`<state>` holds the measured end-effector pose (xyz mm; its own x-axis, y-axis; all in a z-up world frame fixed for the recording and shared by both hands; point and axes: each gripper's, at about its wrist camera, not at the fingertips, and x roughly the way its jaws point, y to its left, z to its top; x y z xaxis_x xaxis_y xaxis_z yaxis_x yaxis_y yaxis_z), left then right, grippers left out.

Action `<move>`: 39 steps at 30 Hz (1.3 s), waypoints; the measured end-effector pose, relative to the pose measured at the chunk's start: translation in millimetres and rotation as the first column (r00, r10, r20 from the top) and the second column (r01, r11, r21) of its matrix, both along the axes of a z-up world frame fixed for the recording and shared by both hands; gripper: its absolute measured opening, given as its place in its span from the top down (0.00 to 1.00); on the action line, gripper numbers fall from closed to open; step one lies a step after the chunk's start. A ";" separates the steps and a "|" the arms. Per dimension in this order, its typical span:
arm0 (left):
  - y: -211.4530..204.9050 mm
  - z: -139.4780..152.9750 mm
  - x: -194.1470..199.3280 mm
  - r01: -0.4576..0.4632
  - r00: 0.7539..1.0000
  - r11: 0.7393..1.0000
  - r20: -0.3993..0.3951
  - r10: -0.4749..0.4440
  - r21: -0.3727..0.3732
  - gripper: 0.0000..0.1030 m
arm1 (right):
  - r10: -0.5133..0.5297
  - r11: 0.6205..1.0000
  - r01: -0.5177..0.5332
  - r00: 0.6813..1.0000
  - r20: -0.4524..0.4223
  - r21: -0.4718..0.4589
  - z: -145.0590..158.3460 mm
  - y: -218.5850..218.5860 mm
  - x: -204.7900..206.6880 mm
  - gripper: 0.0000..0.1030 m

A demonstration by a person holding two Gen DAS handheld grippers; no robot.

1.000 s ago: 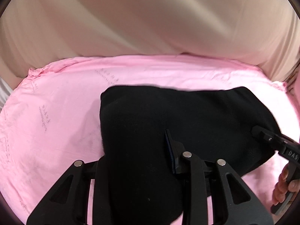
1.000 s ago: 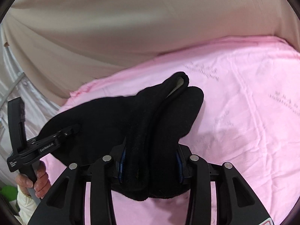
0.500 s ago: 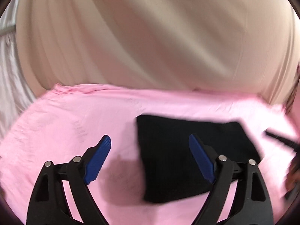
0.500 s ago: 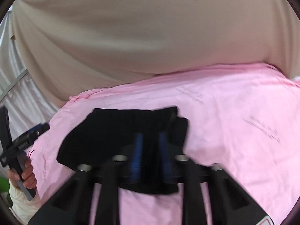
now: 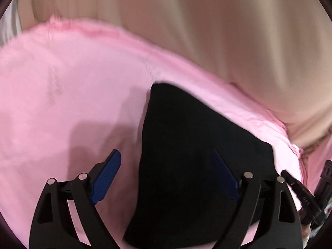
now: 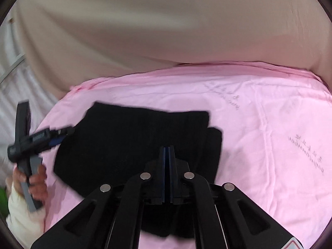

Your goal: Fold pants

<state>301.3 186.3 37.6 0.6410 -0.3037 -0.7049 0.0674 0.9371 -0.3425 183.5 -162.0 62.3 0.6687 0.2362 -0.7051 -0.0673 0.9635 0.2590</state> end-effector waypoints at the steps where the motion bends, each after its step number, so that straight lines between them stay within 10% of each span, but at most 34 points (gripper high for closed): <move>1: -1.4 7.9 -14.1 -0.006 0.999 0.999 0.040 0.004 0.051 0.14 | 0.005 1.000 -0.005 1.000 -0.011 -0.010 -4.5 2.1 -10.5 0.98; 7: -43.4 -25.6 -35.9 -0.041 0.999 0.915 0.040 0.028 0.401 0.11 | -0.086 0.996 0.087 0.995 -0.051 0.009 -18.2 -0.8 -20.8 1.00; 12: -47.2 8.5 -98.1 -0.115 0.988 0.913 0.137 0.065 0.392 0.13 | -0.159 0.984 0.162 0.986 0.057 -0.072 17.3 11.0 -80.2 0.91; 19: -55.9 1.4 -154.8 -0.097 0.993 0.893 0.105 0.056 0.440 0.12 | -0.206 0.969 0.209 0.978 0.040 -0.131 -6.7 30.4 -127.1 0.91; 39: -58.4 -34.2 -182.5 -0.049 0.997 0.902 0.068 0.022 0.429 0.12 | -0.219 0.956 0.222 0.975 0.039 -0.191 -30.2 60.8 -169.1 0.87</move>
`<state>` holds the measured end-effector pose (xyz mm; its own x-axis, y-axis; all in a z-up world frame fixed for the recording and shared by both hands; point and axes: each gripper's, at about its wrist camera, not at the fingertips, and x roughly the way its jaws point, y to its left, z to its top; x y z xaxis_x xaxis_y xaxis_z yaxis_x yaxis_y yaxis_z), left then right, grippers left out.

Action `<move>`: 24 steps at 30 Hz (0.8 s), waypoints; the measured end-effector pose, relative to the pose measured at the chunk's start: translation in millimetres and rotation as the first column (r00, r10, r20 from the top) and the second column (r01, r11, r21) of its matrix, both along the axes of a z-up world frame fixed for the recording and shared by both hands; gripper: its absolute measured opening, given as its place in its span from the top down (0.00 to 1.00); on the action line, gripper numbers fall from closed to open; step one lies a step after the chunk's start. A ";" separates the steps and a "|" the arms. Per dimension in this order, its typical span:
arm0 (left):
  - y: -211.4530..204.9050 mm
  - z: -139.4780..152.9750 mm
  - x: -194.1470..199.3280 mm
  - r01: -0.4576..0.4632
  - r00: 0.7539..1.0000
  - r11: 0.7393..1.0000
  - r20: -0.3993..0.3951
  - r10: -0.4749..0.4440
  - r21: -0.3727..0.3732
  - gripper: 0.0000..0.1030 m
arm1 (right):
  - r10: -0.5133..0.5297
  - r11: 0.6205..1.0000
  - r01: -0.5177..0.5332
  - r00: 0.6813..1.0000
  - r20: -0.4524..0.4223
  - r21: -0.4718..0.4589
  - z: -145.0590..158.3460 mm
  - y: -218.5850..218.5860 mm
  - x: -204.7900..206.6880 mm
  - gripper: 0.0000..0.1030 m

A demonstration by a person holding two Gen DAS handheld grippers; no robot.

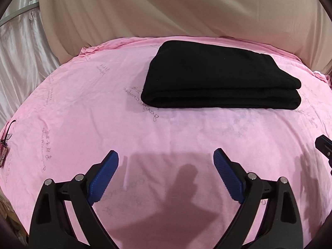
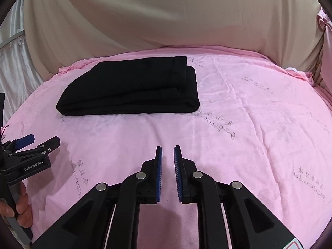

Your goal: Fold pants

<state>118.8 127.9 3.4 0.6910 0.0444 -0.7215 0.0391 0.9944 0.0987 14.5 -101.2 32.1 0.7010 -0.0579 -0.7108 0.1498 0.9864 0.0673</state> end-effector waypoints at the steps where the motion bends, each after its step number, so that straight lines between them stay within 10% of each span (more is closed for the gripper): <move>1: 0.3 0.1 -0.2 0.005 1.000 1.000 0.001 -0.005 -0.004 0.12 | -0.003 1.000 0.003 1.000 -0.006 0.002 -1.0 -0.6 0.8 0.87; 24: -4.1 -0.5 0.6 0.011 1.000 1.000 0.008 -0.011 0.006 0.12 | 0.009 0.999 -0.010 1.000 -0.029 -0.039 -4.6 7.0 3.3 0.84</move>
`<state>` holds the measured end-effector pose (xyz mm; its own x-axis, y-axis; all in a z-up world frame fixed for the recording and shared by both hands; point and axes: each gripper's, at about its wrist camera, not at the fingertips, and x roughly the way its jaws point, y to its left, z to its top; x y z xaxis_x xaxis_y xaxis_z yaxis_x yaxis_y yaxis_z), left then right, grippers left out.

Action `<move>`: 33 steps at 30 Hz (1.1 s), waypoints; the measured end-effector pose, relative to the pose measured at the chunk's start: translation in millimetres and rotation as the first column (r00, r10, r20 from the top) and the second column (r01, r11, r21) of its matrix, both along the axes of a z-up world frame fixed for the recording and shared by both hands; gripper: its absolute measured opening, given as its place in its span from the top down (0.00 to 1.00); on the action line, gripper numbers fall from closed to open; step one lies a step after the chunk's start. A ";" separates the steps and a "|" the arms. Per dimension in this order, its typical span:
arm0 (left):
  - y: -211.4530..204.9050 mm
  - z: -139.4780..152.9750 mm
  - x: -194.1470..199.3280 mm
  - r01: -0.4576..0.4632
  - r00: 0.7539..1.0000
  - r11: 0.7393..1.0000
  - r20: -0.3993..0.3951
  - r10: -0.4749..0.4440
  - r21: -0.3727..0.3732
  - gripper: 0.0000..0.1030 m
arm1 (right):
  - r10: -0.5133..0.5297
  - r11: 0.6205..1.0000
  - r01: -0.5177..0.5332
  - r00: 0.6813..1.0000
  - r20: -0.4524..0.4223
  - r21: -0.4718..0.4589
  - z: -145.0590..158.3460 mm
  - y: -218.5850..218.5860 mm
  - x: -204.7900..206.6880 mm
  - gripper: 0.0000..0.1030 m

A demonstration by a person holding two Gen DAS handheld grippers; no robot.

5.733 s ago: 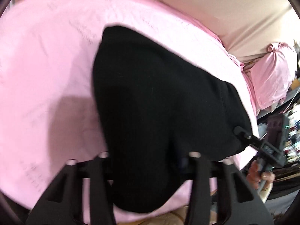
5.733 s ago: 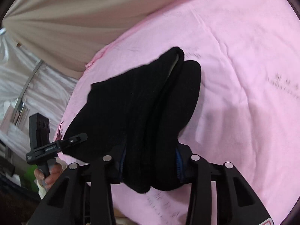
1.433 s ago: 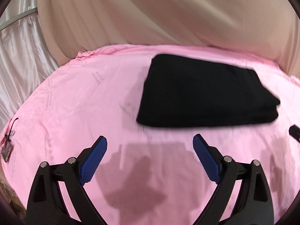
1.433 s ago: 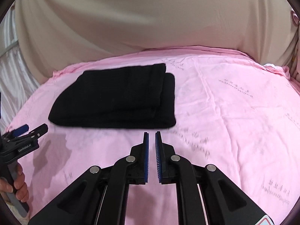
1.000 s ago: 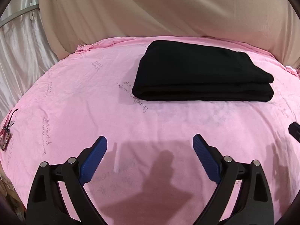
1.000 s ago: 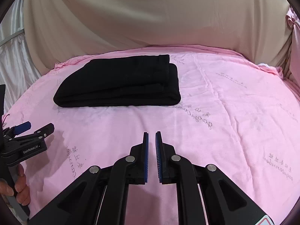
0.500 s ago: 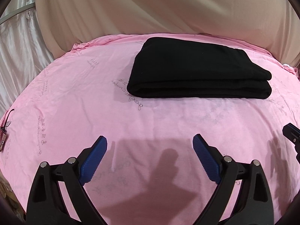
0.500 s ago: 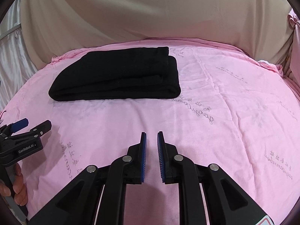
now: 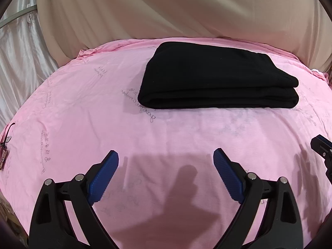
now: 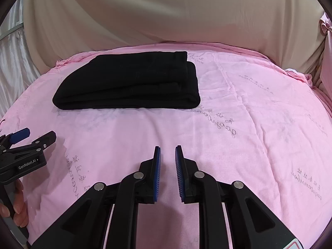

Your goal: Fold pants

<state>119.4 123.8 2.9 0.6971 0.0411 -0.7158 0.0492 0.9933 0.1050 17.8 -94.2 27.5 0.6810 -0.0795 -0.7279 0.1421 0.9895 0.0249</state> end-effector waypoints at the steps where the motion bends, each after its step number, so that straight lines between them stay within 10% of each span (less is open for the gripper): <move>1: 0.1 -0.3 0.3 -0.002 1.000 1.000 -0.001 0.002 0.001 0.12 | -0.001 1.000 0.001 1.000 -0.001 0.000 -0.1 -0.1 0.2 0.84; 33: -2.5 -1.6 0.6 0.010 1.000 1.000 -0.001 -0.010 0.013 0.18 | 0.003 1.000 -0.003 1.000 -0.013 -0.014 -1.6 1.6 1.0 0.84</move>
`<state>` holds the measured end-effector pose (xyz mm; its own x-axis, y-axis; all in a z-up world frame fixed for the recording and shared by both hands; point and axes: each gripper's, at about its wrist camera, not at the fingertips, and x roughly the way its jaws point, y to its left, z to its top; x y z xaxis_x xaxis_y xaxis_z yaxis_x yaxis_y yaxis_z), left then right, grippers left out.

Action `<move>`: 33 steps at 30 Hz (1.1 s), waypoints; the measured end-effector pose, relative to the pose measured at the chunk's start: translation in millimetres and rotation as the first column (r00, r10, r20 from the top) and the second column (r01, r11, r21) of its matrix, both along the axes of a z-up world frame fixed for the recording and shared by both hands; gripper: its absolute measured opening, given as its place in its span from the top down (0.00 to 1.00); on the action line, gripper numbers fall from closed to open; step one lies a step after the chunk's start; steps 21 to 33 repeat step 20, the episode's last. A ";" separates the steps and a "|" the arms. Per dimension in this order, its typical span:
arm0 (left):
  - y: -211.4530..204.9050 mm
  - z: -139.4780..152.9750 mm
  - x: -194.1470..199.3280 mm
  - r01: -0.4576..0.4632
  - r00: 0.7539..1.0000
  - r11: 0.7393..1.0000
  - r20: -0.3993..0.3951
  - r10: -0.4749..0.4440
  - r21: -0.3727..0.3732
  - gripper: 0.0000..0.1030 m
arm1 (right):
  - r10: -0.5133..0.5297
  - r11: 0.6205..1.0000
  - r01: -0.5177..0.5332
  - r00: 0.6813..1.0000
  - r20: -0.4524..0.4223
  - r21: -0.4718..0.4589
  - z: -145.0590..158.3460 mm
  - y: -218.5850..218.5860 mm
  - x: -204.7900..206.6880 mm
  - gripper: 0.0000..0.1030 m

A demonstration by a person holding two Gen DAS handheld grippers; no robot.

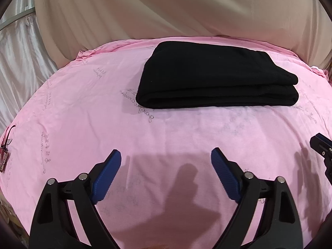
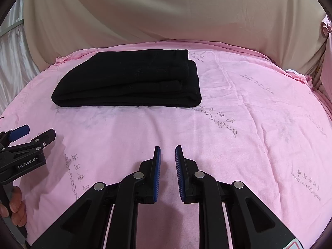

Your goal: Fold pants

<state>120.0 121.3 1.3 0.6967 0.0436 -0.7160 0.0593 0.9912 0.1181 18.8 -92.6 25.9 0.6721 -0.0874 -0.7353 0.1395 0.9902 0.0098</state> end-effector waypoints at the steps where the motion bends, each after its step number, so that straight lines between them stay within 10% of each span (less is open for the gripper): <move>1: -0.6 0.2 0.0 0.011 1.000 1.000 -0.001 -0.011 -0.002 0.18 | 0.001 1.000 -0.001 1.000 0.000 -0.001 0.0 0.0 -0.1 0.84; 33: -1.1 -3.6 4.5 0.008 1.000 1.000 -0.023 -0.008 -0.001 0.15 | 0.007 1.000 -0.008 1.000 -0.009 -0.009 -1.0 -0.9 0.8 0.80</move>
